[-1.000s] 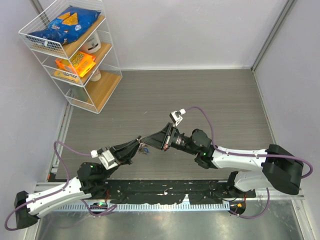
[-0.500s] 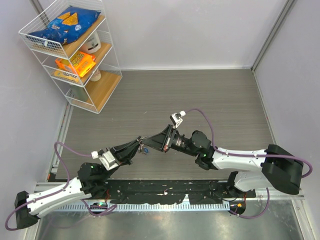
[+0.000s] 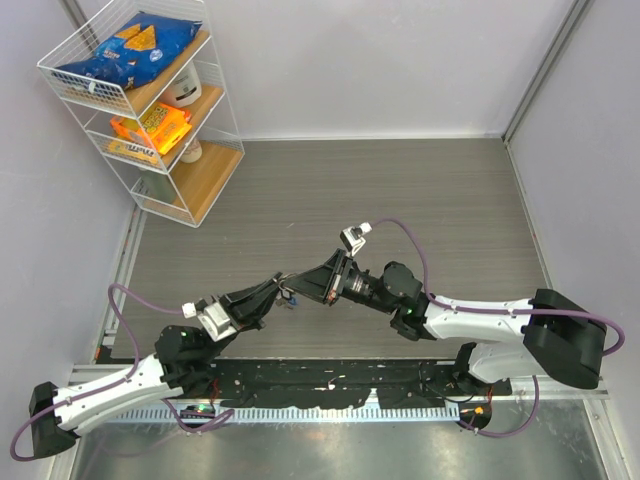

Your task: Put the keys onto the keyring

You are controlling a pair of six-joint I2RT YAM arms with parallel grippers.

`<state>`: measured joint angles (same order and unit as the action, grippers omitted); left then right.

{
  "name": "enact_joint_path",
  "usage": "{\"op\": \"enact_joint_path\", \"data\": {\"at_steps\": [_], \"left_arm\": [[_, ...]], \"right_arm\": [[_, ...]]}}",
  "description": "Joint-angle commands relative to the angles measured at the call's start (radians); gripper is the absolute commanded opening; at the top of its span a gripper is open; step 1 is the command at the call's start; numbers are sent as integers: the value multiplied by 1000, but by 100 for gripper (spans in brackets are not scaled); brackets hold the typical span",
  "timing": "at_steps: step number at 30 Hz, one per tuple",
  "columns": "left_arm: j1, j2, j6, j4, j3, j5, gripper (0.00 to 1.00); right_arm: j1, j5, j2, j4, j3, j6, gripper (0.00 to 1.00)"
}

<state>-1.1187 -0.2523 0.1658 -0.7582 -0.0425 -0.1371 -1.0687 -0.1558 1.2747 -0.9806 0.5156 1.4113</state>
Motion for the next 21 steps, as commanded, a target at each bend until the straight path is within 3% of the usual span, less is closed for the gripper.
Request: {"op": "enact_joint_path", "data": {"at_steps": [1, 21], "left_arm": [[-4, 2, 8, -127, -16, 45, 0], [-4, -33, 15, -125, -25, 50, 0]], "right_arm": [[-8, 48, 20, 0, 12, 0, 6], [-23, 55, 37, 25, 69, -2, 6]]}}
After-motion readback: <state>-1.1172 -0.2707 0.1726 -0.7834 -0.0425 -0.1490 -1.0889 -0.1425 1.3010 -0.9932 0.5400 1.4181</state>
